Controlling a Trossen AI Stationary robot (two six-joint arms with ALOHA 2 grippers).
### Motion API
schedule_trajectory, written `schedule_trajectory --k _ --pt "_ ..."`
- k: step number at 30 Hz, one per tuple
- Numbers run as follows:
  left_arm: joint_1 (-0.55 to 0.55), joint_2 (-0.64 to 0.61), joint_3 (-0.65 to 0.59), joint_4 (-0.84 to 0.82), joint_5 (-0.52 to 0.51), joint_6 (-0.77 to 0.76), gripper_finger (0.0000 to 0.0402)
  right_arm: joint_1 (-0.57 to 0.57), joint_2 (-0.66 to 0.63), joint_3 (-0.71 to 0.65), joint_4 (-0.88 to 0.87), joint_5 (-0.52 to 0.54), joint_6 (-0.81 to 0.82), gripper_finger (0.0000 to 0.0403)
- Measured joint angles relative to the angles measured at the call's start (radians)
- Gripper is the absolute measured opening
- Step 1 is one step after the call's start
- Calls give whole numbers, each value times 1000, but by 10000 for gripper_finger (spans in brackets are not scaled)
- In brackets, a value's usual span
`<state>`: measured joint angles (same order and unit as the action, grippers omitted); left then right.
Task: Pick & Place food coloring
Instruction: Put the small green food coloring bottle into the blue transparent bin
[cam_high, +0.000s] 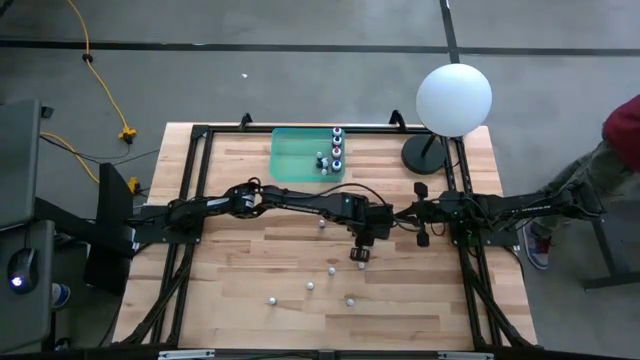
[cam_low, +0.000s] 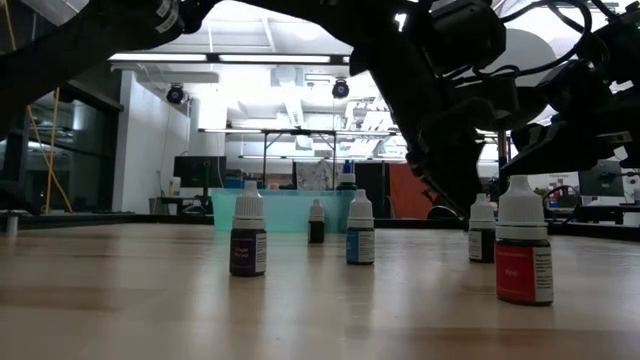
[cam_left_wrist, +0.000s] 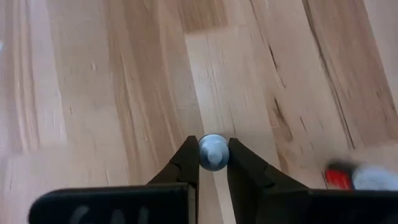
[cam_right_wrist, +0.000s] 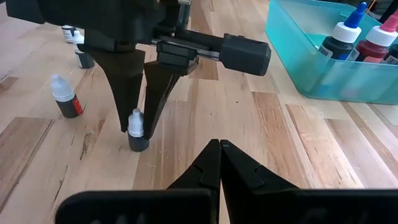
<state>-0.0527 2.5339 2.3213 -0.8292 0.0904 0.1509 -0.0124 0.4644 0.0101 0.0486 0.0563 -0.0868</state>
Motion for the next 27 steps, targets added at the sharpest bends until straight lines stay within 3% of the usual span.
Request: schedule_trajectory --k 19,27 --pt "110 -275 2 -293 -1 -115 40 0 0 0 0 0 0 0" --pt "200 -368 -8 -449 -18 -65 40 0 0 0 0 0 0 0"
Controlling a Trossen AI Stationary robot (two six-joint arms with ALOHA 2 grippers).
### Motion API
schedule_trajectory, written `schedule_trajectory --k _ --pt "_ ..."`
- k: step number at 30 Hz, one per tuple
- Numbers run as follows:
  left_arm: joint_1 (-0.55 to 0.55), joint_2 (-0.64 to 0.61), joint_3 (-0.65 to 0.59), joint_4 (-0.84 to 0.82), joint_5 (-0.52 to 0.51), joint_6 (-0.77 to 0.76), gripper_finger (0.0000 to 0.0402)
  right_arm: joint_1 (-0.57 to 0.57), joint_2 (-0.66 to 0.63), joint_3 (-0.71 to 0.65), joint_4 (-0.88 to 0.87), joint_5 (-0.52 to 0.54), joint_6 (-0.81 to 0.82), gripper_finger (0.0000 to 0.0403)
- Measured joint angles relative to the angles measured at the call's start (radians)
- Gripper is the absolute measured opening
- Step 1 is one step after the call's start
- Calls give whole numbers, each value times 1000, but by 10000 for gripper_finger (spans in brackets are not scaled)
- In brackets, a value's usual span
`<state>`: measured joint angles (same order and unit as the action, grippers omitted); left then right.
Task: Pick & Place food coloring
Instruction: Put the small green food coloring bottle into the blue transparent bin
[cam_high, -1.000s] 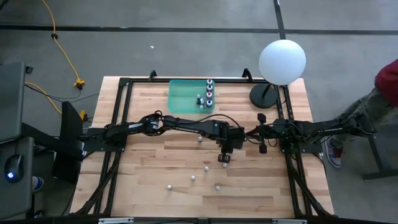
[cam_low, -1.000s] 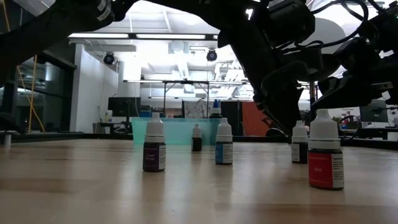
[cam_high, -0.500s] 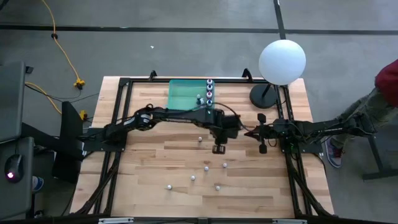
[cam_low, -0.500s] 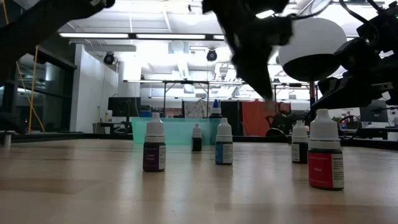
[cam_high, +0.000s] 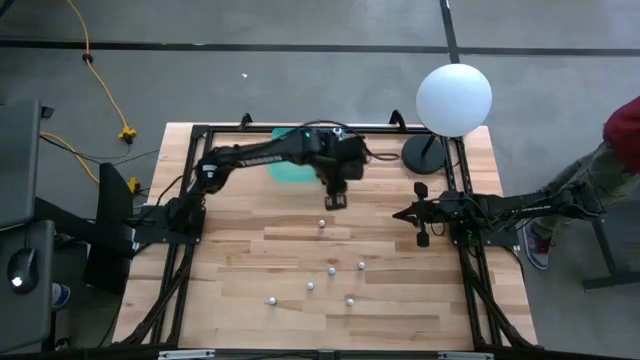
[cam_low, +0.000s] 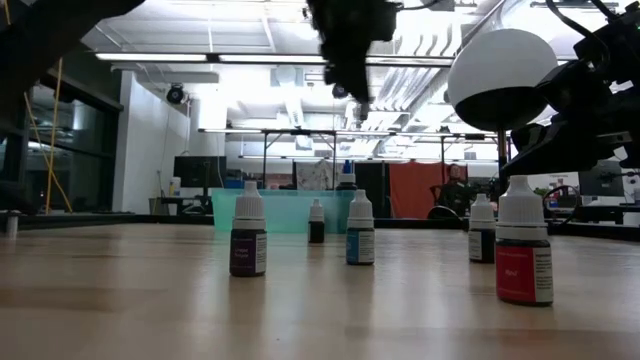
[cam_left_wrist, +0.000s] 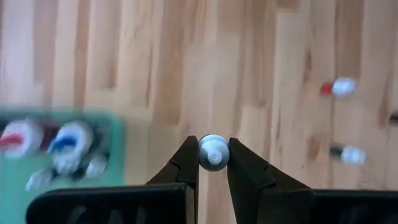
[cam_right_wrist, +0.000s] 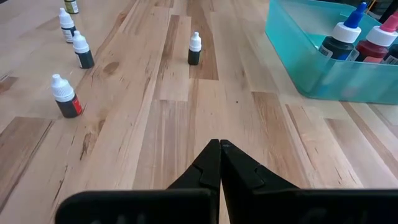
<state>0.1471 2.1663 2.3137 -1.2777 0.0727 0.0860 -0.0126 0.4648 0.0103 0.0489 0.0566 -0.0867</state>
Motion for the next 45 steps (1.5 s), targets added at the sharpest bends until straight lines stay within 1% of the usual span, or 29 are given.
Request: schedule_trajectory --k 2,4,6,10,12,14,16,21,27,29,33,37,41,45 --pt "21 -39 -45 -16 0 24 40 0 0 0 -2 0 0 0" --pt "40 -100 -130 21 2 46 40 0 0 0 0 0 0 0" --pt "61 -178 -258 94 15 61 40 0 0 0 -1 0 0 0" --pt "104 -360 -590 327 47 64 41 0 0 0 -1 0 0 0" --pt "131 -434 -729 420 49 61 41 0 0 0 -1 0 0 0" --pt "163 -481 -831 486 44 42 41 0 0 0 -1 0 0 0" --pt "204 -505 -897 519 43 37 41 0 0 0 -1 0 0 0" --pt "299 -506 -926 540 38 23 42 0 0 0 -5 0 0 0" --pt "404 -468 -924 625 49 97 42 0 0 0 -1 0 0 0" --pt "442 -443 -925 625 50 102 42 0 0 0 0 0 0 0" --pt "492 -395 -926 660 69 101 42 0 0 0 0 0 0 0" --pt "516 -345 -925 693 68 90 43 0 0 0 -1 0 0 0" --pt "521 -283 -863 669 67 90 43 0 0 0 0 0 0 0" --pt "520 -206 -768 632 43 93 43 0 0 0 0 0 0 0"
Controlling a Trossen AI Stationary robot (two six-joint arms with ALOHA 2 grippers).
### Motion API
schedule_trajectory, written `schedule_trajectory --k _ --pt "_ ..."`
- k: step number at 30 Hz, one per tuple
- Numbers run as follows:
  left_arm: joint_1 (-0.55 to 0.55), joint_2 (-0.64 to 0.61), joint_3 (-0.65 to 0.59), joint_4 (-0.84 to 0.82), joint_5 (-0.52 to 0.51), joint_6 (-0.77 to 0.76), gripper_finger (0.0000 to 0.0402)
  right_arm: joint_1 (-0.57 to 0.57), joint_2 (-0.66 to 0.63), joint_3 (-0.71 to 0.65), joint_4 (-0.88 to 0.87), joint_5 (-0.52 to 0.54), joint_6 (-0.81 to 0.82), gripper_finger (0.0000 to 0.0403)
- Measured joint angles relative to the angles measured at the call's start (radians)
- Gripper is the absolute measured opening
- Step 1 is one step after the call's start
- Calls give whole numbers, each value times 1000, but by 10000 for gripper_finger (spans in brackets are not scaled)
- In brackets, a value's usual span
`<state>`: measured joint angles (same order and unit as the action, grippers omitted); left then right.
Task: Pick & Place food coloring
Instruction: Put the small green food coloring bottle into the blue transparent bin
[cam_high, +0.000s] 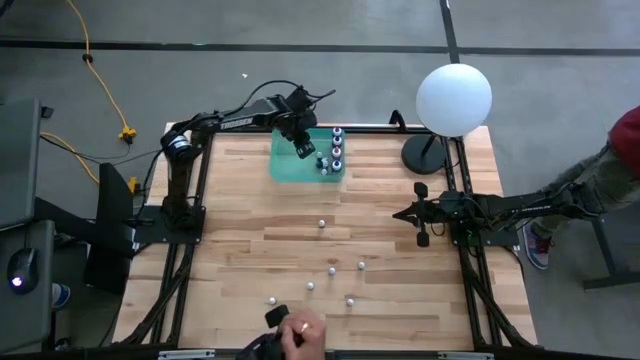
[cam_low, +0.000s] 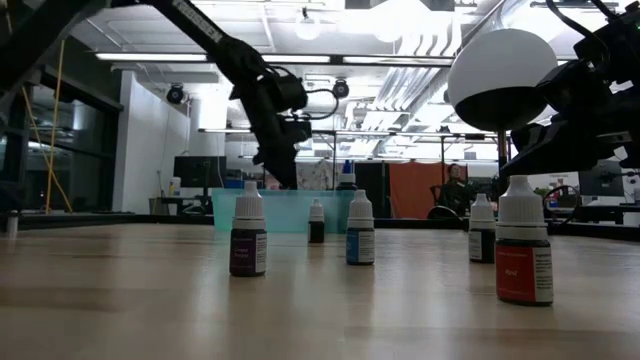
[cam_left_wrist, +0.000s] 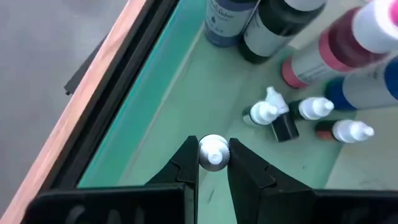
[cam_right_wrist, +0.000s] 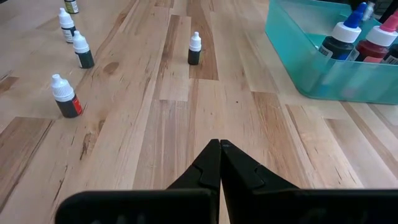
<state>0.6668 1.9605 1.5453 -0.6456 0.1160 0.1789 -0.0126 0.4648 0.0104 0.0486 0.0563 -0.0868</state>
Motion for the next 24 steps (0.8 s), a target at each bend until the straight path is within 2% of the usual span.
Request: schedule_trajectory --k 9,24 --pt "-22 118 150 -56 -19 3 43 0 0 0 0 0 0 0" --pt "-56 194 179 -6 -79 -139 43 0 0 0 0 0 0 0"
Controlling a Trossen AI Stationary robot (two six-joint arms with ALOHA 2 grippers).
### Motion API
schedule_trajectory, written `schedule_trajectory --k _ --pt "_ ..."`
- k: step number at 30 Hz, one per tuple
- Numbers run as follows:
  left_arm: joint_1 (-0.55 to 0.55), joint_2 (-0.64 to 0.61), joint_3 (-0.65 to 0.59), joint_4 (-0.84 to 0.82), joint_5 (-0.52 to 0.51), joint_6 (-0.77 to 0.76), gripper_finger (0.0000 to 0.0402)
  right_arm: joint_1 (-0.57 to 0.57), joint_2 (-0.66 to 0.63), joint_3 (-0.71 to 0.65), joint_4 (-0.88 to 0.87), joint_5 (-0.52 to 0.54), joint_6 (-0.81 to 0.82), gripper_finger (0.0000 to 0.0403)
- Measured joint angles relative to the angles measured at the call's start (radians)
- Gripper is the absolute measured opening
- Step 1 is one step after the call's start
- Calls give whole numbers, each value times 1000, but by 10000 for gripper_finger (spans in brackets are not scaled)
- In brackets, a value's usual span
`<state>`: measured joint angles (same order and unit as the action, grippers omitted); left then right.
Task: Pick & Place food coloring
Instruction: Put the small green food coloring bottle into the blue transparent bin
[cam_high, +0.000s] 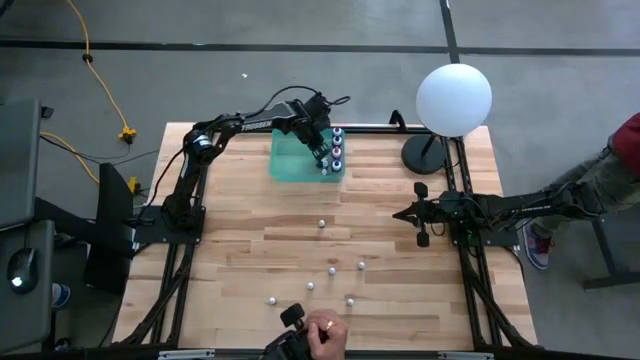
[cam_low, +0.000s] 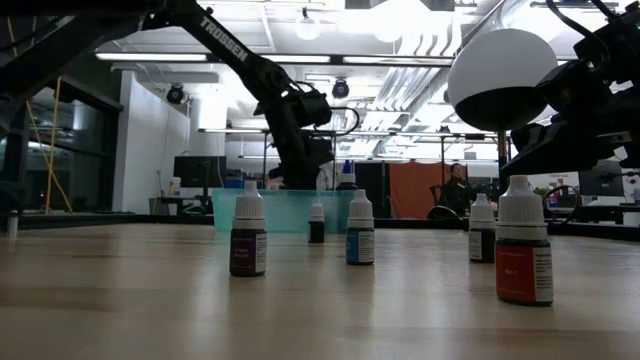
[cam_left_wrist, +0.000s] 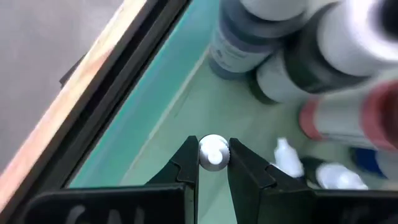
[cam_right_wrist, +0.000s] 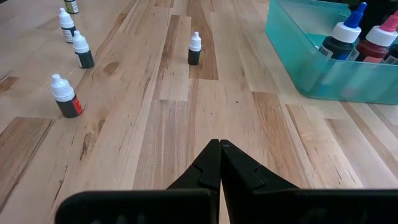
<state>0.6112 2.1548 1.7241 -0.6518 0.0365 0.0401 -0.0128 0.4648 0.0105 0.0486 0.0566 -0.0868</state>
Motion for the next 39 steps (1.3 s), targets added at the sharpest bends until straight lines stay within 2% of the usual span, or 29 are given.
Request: schedule_trajectory --k 11,19,24,39 --pt "-11 29 -2 4 2 -56 53 0 0 0 0 0 0 0" --pt "-11 29 -2 8 1 -53 147 0 0 0 0 0 0 0" --pt "-10 29 -2 7 1 -45 183 0 0 0 0 0 0 0" --pt "-8 -48 -3 8 0 -41 191 0 0 0 0 0 0 0"
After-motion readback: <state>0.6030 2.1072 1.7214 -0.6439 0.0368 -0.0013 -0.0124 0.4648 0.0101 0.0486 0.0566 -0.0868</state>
